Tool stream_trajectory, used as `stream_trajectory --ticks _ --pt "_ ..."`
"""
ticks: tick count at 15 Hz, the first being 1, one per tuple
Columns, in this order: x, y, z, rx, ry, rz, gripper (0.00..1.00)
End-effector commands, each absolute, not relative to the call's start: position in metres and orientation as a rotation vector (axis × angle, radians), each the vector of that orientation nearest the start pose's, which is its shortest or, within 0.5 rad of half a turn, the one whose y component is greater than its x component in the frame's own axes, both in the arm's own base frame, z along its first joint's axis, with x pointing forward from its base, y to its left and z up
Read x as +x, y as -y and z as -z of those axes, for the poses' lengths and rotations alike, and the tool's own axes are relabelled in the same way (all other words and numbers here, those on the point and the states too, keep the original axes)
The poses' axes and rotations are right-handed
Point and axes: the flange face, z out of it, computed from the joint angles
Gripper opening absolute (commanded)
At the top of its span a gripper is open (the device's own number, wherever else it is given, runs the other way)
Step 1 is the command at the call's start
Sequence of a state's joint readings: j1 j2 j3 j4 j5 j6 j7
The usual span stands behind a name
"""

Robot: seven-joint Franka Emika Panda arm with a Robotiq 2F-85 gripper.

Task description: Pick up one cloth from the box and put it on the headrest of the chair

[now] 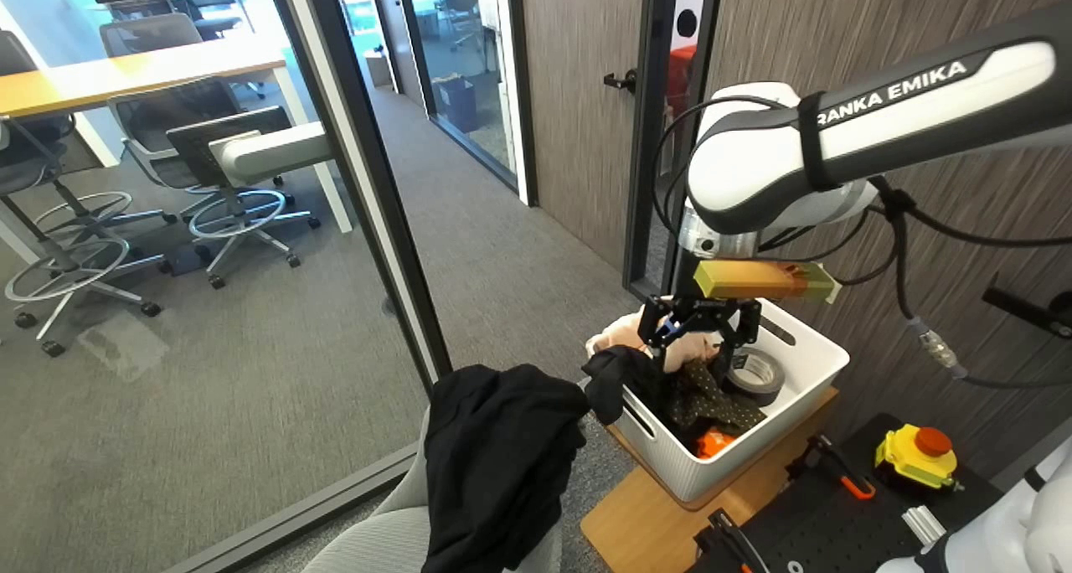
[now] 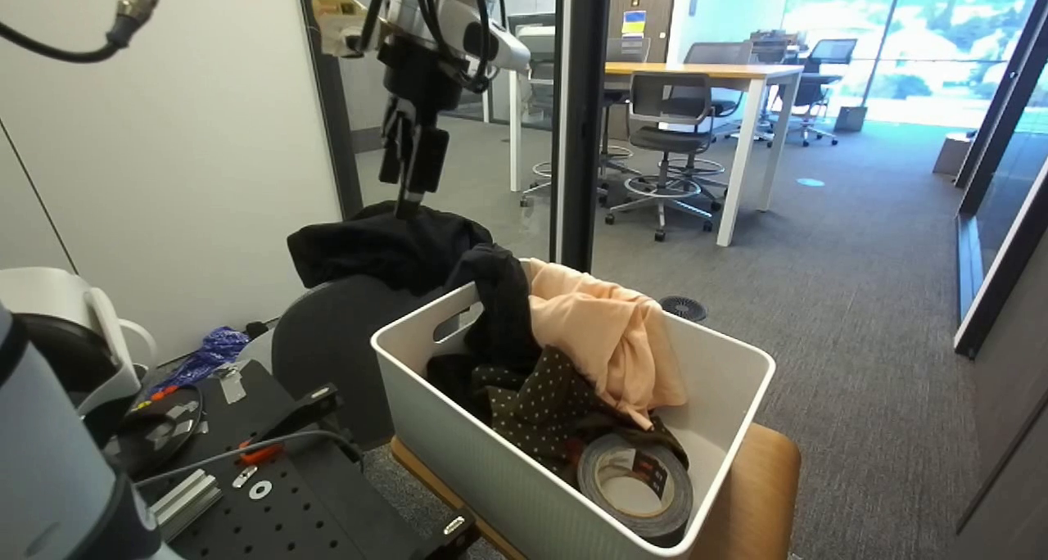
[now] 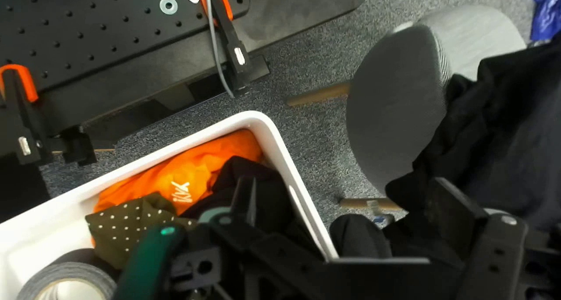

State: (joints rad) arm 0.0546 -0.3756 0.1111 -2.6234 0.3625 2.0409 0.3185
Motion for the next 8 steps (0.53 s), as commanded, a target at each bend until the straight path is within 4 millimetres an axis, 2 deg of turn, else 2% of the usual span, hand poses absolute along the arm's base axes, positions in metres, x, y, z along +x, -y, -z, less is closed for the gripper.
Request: stream_trajectory --ticks 1,5,8 --pt "0.398 -0.057 -0.331 -2.790 -0.816 -0.375 1.00" --pt "0.428 -0.032 -0.294 -2.694 -1.118 -0.407 1.00" --pt "0.450 -0.018 -0.276 -2.595 -1.319 -0.443 1.00"
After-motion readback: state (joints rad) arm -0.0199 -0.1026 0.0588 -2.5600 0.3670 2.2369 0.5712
